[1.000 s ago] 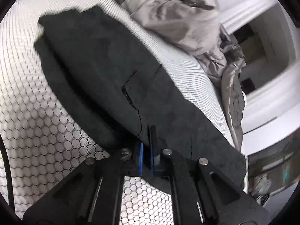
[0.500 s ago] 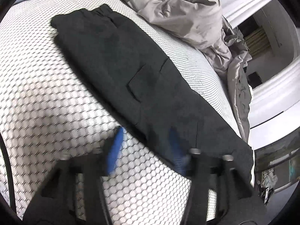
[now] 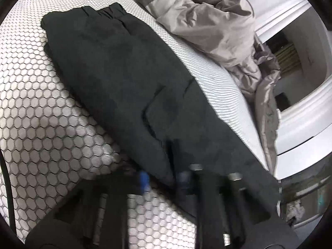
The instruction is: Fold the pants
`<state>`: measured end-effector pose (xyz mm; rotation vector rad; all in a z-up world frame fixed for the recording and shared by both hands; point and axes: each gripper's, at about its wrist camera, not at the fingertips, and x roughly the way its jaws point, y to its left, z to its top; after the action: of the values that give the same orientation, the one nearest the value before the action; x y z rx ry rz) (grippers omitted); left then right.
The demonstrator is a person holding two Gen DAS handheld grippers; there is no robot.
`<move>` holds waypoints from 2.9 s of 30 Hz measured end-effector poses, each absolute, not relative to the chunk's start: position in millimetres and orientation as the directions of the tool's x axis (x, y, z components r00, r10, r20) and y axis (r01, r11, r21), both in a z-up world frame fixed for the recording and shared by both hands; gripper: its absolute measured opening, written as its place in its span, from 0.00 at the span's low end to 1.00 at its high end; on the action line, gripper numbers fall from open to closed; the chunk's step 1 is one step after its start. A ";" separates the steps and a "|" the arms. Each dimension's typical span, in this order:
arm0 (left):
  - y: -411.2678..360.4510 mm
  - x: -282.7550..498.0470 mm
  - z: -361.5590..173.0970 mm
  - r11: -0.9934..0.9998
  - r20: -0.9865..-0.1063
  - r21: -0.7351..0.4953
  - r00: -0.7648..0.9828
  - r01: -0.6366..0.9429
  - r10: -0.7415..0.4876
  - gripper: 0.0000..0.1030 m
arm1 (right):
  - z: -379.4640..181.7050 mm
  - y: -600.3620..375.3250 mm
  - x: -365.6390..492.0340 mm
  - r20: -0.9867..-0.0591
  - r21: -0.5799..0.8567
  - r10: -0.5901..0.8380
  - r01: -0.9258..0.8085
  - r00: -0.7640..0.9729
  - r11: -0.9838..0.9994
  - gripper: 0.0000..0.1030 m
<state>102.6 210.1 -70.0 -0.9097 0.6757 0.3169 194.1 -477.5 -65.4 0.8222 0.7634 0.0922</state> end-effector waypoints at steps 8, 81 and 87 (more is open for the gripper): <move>200.8 88.0 -48.8 0.638 -0.628 -0.585 0.778 -0.500 0.035 0.05 | -57.4 -468.6 179.5 -0.578 0.629 0.306 0.174 0.756 0.758 0.03; 60.5 46.0 -28.0 0.903 -0.682 -0.386 0.718 -0.188 -0.142 0.99 | 15.9 -484.9 229.3 -0.739 0.140 0.201 -0.146 0.643 0.979 0.05; 65.7 47.3 -30.2 0.898 -0.684 -0.391 0.717 -0.203 -0.136 0.99 | 35.6 -500.4 231.1 -0.667 0.194 0.209 -0.104 0.715 0.975 0.04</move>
<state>47.3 65.7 -30.2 -0.4665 0.7781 0.0384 231.1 -500.4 35.6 0.1468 0.7552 0.1736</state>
